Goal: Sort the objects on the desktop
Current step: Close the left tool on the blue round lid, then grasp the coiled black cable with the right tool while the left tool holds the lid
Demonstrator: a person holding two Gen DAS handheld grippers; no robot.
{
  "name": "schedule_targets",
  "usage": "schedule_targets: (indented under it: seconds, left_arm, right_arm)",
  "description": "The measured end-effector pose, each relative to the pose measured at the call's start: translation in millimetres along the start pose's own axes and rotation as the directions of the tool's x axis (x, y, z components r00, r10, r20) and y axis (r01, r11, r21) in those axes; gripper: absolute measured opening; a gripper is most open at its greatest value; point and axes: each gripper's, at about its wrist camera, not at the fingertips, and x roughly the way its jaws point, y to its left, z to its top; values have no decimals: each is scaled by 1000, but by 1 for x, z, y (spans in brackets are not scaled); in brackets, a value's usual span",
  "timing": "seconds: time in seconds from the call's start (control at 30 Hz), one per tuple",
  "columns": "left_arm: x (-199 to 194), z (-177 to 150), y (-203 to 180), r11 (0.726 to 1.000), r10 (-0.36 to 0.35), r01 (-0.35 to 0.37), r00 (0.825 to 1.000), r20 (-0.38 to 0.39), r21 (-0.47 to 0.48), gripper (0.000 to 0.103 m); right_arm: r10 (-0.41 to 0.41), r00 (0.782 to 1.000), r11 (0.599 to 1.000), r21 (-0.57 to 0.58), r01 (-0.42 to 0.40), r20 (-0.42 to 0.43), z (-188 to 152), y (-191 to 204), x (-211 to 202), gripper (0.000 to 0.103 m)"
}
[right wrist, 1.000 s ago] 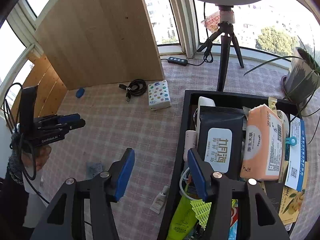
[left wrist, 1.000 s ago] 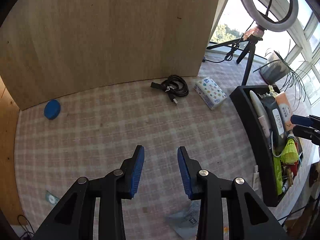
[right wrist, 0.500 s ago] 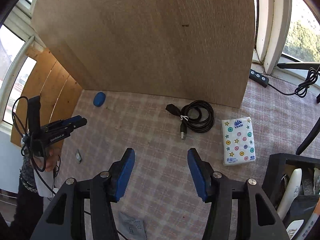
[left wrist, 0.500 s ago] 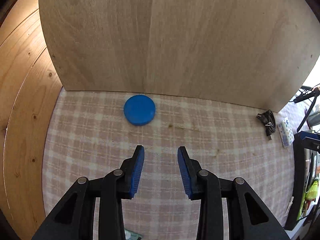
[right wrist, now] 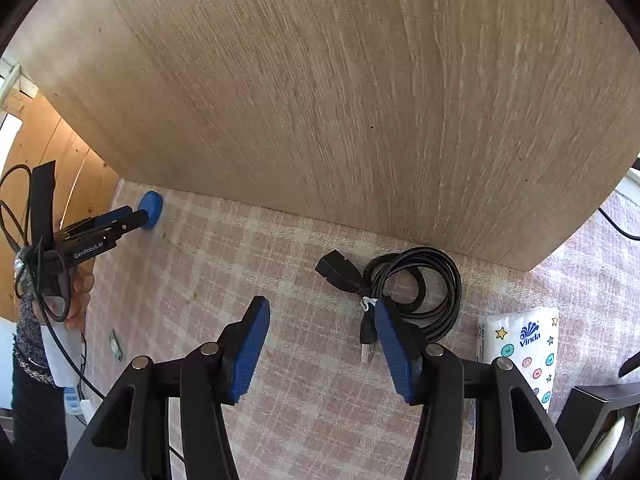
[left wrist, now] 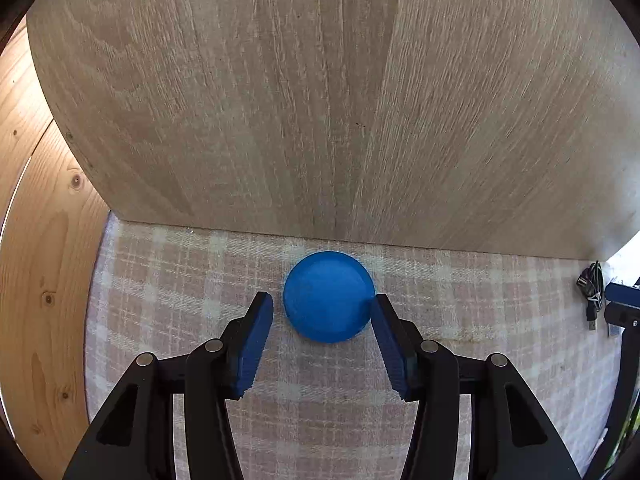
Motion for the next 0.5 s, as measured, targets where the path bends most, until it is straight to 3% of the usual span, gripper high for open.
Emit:
schedule_targets:
  seconds: [0.5]
  left_arm:
    - [15,1,-6,1000,13,-13,1000,15,3,54]
  right_arm:
    - [-60,998,998,-24,59,-16,12,2,12,49]
